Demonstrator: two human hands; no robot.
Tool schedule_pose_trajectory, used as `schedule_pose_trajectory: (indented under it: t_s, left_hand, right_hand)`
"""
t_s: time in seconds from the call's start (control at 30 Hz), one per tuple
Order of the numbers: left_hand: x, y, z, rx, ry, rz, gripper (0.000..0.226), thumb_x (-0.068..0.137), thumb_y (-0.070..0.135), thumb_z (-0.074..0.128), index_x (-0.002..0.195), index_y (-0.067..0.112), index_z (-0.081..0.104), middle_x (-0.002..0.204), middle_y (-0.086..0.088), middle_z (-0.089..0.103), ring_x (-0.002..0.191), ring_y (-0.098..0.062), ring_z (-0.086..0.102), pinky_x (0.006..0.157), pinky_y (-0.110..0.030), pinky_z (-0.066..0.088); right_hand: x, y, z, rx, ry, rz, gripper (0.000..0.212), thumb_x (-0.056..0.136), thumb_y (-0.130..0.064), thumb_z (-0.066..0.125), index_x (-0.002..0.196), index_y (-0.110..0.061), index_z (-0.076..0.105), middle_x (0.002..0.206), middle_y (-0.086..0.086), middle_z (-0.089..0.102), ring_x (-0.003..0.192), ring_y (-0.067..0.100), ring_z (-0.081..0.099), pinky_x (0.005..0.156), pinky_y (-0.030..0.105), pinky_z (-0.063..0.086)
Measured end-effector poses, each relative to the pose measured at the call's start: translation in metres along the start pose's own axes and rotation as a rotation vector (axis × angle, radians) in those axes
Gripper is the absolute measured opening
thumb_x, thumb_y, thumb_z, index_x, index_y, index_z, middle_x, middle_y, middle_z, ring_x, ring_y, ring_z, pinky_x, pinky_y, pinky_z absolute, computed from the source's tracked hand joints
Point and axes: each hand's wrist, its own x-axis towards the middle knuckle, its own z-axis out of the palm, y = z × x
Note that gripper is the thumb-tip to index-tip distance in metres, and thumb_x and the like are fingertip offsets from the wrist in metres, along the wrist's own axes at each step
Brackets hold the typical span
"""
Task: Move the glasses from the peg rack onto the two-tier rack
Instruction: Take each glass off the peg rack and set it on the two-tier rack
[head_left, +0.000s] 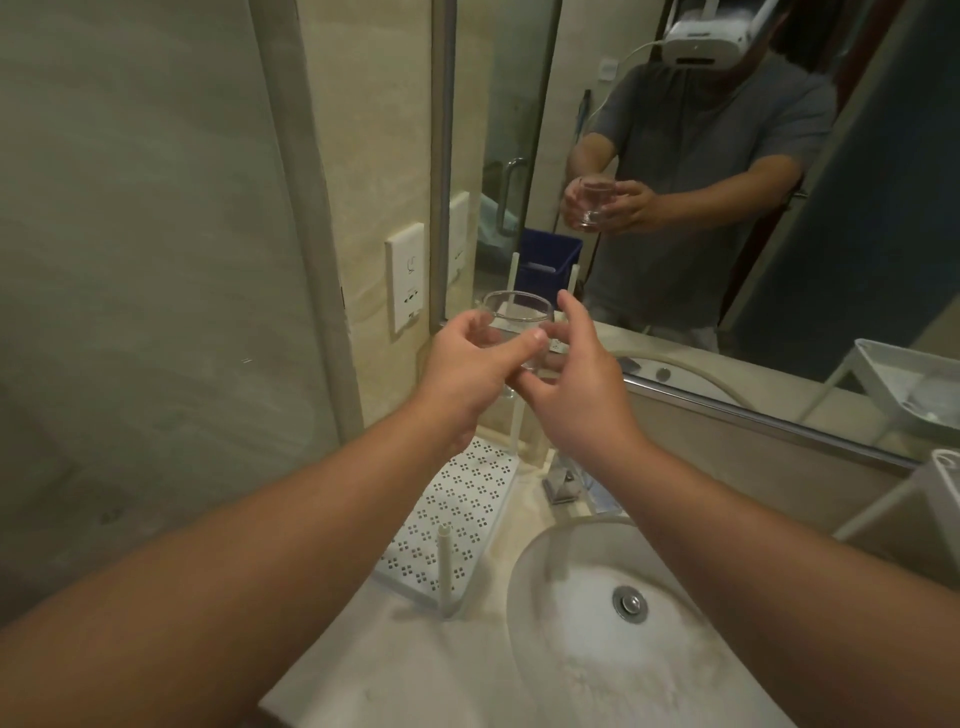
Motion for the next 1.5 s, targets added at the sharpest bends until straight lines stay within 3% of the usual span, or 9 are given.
schedule_pose_trajectory:
  t_s: [0.07, 0.2, 0.37, 0.7, 0.8, 1.07, 1.23, 1.37, 1.5]
  left_hand:
    - [-0.002, -0.004, 0.005, 0.011, -0.006, 0.028, 0.083, 0.065, 0.038, 0.086, 0.138, 0.017, 0.051, 0.126, -0.006, 0.064, 0.116, -0.021, 0.064, 0.1, -0.041, 0.053]
    - [-0.007, -0.008, 0.021, -0.045, -0.073, 0.051, 0.063, 0.07, 0.04, 0.084, 0.125, 0.026, 0.057, 0.124, -0.004, 0.066, 0.114, -0.019, 0.066, 0.082, -0.028, 0.055]
    - [-0.012, -0.013, 0.054, -0.086, -0.129, 0.019, 0.085, 0.062, 0.044, 0.084, 0.136, 0.016, 0.052, 0.124, -0.007, 0.067, 0.113, -0.025, 0.067, 0.101, -0.048, 0.052]
    - [-0.029, -0.032, 0.152, -0.07, -0.25, 0.03, 0.07, 0.067, 0.04, 0.081, 0.132, 0.038, 0.055, 0.128, -0.011, 0.059, 0.119, -0.025, 0.062, 0.096, -0.043, 0.055]
    - [-0.037, -0.038, 0.187, -0.061, -0.284, 0.029, 0.068, 0.07, 0.038, 0.081, 0.133, 0.037, 0.055, 0.126, -0.009, 0.058, 0.117, -0.022, 0.062, 0.085, -0.035, 0.056]
    - [-0.07, -0.051, 0.293, 0.062, -0.419, 0.108, 0.061, 0.073, 0.04, 0.082, 0.124, 0.051, 0.051, 0.122, 0.0, 0.056, 0.112, -0.014, 0.063, 0.088, -0.034, 0.059]
    - [-0.097, -0.065, 0.363, 0.085, -0.497, 0.103, 0.061, 0.081, 0.033, 0.081, 0.132, 0.045, 0.05, 0.124, -0.002, 0.057, 0.112, -0.011, 0.062, 0.079, -0.021, 0.055]
    - [-0.117, -0.074, 0.415, 0.094, -0.568, 0.044, 0.07, 0.084, 0.031, 0.08, 0.144, 0.04, 0.045, 0.13, -0.004, 0.056, 0.119, -0.018, 0.061, 0.095, -0.035, 0.056]
    - [-0.132, -0.087, 0.459, 0.134, -0.623, 0.013, 0.08, 0.084, 0.033, 0.079, 0.15, 0.043, 0.035, 0.132, 0.0, 0.052, 0.119, -0.015, 0.059, 0.077, -0.027, 0.053]
  right_hand:
    - [0.0, 0.001, -0.003, 0.002, 0.004, 0.016, 0.094, 0.08, -0.025, 0.079, 0.151, -0.041, 0.018, 0.111, -0.037, 0.046, 0.108, -0.001, 0.056, 0.089, 0.03, 0.054]
    - [-0.003, 0.006, -0.015, -0.023, 0.053, 0.017, 0.092, 0.079, -0.029, 0.079, 0.151, -0.038, 0.021, 0.139, -0.01, 0.05, 0.112, 0.007, 0.057, 0.091, 0.04, 0.056]
    - [-0.01, 0.021, -0.045, -0.026, 0.103, 0.057, 0.09, 0.079, -0.031, 0.079, 0.15, -0.035, 0.024, 0.138, -0.008, 0.05, 0.11, 0.007, 0.057, 0.092, 0.037, 0.055]
    - [-0.037, 0.068, -0.129, -0.092, 0.179, 0.137, 0.093, 0.08, -0.028, 0.078, 0.153, -0.031, 0.02, 0.143, -0.006, 0.047, 0.125, 0.013, 0.051, 0.099, 0.039, 0.051]
    - [-0.046, 0.083, -0.159, -0.103, 0.204, 0.163, 0.095, 0.08, -0.029, 0.078, 0.154, -0.029, 0.019, 0.146, -0.003, 0.045, 0.128, 0.015, 0.05, 0.1, 0.041, 0.05]
    - [-0.082, 0.131, -0.257, -0.179, 0.304, 0.208, 0.1, 0.075, -0.031, 0.083, 0.153, -0.029, 0.021, 0.145, -0.006, 0.046, 0.122, 0.006, 0.05, 0.095, 0.022, 0.043]
    - [-0.109, 0.167, -0.317, -0.195, 0.385, 0.238, 0.092, 0.074, -0.03, 0.082, 0.148, -0.033, 0.027, 0.142, -0.007, 0.049, 0.116, 0.004, 0.051, 0.085, 0.015, 0.039]
    - [-0.129, 0.195, -0.359, -0.173, 0.455, 0.288, 0.089, 0.074, -0.025, 0.082, 0.146, -0.035, 0.031, 0.137, -0.011, 0.051, 0.099, -0.004, 0.052, 0.073, 0.006, 0.039]
    - [-0.148, 0.223, -0.394, -0.181, 0.512, 0.335, 0.089, 0.075, -0.022, 0.083, 0.145, -0.036, 0.031, 0.136, -0.013, 0.051, 0.105, 0.0, 0.053, 0.074, 0.008, 0.039]
